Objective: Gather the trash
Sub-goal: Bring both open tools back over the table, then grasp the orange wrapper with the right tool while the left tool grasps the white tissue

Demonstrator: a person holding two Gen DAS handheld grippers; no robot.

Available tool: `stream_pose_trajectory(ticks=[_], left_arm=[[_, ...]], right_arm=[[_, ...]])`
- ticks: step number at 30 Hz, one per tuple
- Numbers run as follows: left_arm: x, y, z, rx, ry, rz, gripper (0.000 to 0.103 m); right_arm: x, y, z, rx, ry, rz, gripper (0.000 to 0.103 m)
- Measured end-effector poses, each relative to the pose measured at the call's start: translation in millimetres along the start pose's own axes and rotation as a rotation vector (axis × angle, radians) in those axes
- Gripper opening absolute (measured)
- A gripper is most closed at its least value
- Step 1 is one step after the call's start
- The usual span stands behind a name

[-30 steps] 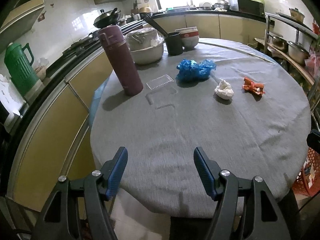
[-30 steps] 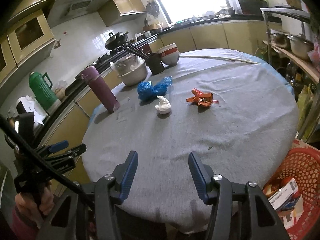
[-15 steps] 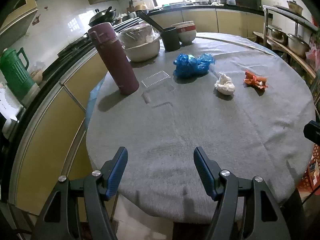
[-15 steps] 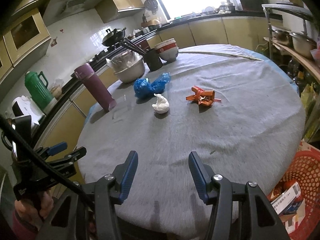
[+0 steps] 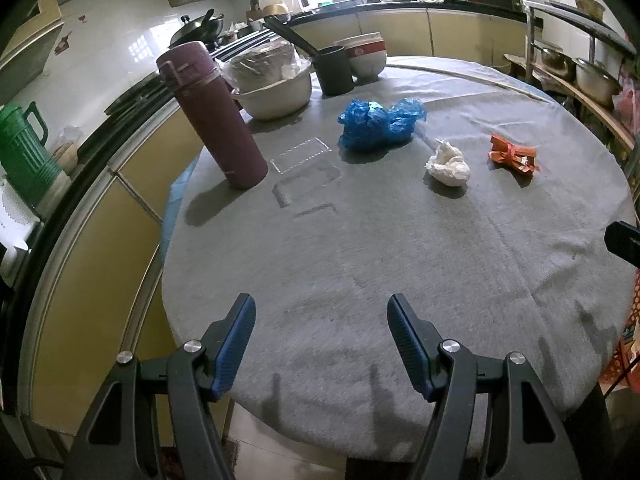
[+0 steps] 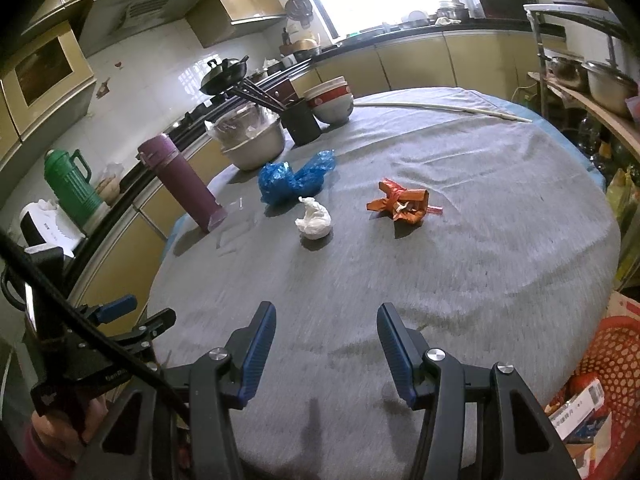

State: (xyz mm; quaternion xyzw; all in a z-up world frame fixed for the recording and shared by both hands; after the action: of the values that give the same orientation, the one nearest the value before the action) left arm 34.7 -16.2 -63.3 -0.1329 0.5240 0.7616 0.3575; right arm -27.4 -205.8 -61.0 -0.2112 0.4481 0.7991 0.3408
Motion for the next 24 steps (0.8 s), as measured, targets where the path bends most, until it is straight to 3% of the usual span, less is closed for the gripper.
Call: stream_pose_trajectory(ticks=[24], left_arm=[[-16.1,0.3,-15.1,0.011,-0.03,-0.024,0.069]], right_arm=[[-22.0,-8.4,-23.5,0.021,-0.023,-0.036,0.057]])
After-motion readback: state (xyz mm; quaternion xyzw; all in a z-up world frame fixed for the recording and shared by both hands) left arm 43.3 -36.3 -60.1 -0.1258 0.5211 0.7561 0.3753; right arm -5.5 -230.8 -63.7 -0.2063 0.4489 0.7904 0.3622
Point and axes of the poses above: each gripper's, at about its wrist camera, not at the fingertips, and y roughly against the way its jaws point, z to its left, x to its underside, the point moved 3 cm from there along -y, roughly the way its jaws point, and after that the axes turned 12 degrees about -x, right-handed, at the moved point
